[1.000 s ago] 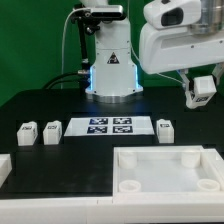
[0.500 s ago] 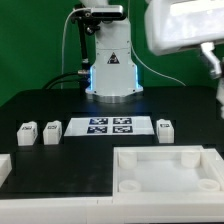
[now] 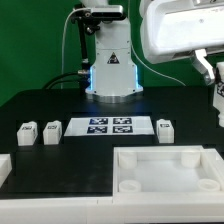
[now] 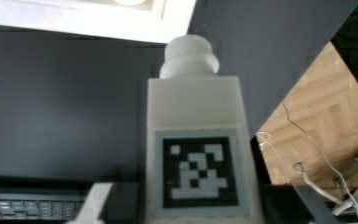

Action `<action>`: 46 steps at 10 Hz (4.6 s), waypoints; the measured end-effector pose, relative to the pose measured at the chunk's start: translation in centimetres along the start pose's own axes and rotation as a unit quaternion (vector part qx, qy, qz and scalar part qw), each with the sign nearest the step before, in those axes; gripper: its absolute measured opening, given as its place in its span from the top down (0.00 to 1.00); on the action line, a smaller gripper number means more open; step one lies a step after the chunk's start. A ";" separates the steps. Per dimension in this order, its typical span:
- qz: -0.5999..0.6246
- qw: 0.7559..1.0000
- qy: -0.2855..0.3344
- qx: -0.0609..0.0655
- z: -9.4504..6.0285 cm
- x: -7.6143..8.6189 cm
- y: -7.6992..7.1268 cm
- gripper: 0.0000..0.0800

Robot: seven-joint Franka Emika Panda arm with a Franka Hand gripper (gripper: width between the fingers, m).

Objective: Assemble one leg

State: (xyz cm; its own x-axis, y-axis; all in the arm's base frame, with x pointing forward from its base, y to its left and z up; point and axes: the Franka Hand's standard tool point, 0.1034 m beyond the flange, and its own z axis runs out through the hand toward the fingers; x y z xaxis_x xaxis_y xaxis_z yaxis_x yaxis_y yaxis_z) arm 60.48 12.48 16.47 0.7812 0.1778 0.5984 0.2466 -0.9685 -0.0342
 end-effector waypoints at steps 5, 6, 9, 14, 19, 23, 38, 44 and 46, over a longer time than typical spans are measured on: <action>0.007 1.000 -0.004 0.003 5.5 -0.7 2.1 0.63; 0.009 1.000 -0.004 0.004 5.9 -1.3 2.1 0.63; 0.012 1.000 -0.009 0.004 6.5 -2.2 2.2 0.63; 0.013 1.000 -0.009 0.002 6.4 -3.2 2.1 0.63; 0.016 1.000 -0.021 0.005 6.8 -4.3 1.7 0.63; 0.019 1.000 -0.003 0.001 7.4 -4.6 1.8 0.63; 0.027 0.999 -0.040 0.010 6.2 -2.3 1.0 0.19; 0.037 0.968 -0.240 0.057 7.2 -1.2 2.6 0.19; 0.043 0.943 -0.320 0.080 7.2 -2.2 2.5 0.19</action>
Offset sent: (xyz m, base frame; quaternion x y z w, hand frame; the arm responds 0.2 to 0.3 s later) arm 0.0211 0.0116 -0.0309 0.0509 0.0399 0.0162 0.9978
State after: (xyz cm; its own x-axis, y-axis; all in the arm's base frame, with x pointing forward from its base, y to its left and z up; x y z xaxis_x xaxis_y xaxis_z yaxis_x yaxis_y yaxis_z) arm 63.51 10.93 9.28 0.9757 0.2187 -0.0155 0.2105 -0.9544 -0.2115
